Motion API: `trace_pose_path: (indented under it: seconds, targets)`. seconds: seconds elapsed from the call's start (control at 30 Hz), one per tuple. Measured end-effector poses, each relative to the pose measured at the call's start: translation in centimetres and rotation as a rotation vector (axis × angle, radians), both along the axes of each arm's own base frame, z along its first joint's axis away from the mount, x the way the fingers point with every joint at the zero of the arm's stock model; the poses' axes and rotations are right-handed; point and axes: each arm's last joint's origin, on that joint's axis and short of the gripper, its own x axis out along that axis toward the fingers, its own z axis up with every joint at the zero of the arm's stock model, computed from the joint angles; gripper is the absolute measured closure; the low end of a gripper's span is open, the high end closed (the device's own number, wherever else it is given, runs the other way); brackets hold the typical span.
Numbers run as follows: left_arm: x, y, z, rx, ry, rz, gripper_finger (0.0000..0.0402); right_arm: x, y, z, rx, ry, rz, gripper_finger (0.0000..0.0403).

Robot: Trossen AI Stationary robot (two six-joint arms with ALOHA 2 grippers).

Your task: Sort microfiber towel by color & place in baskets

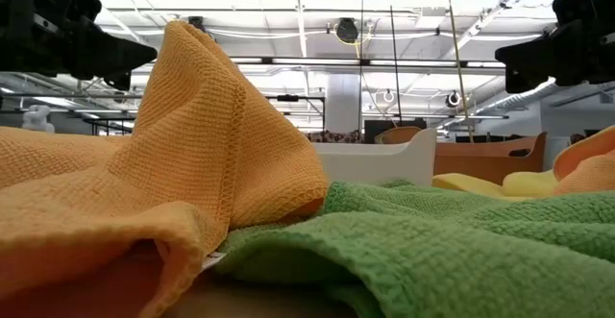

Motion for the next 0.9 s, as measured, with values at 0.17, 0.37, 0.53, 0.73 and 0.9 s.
trace_pose_path:
  seconds: [0.17, 0.37, 0.53, 0.73, 0.9]
  targets:
    - [0.00, 0.00, 0.00, 0.000, 0.000, 0.000, 0.0379, 0.00, 0.00, 0.00, 0.000, 0.000, 0.000, 0.0403]
    - [0.00, 0.00, 0.00, 0.000, 0.000, 0.000, 0.0379, 0.00, 0.00, 0.00, 0.000, 0.000, 0.000, 0.0403]
    - [0.00, 0.00, -0.01, 0.000, 0.000, 0.000, 0.0379, 0.00, 0.00, 0.00, 0.000, 0.000, 0.000, 0.0403]
    - [0.00, 0.00, -0.01, 0.000, 0.000, 0.000, 0.0379, 0.00, 0.00, 0.00, 0.000, 0.000, 0.000, 0.0403]
    - [0.00, 0.00, -0.01, 0.000, 0.000, 0.000, 0.0379, 0.00, -0.15, 0.17, 0.028, -0.016, -0.050, 0.0403]
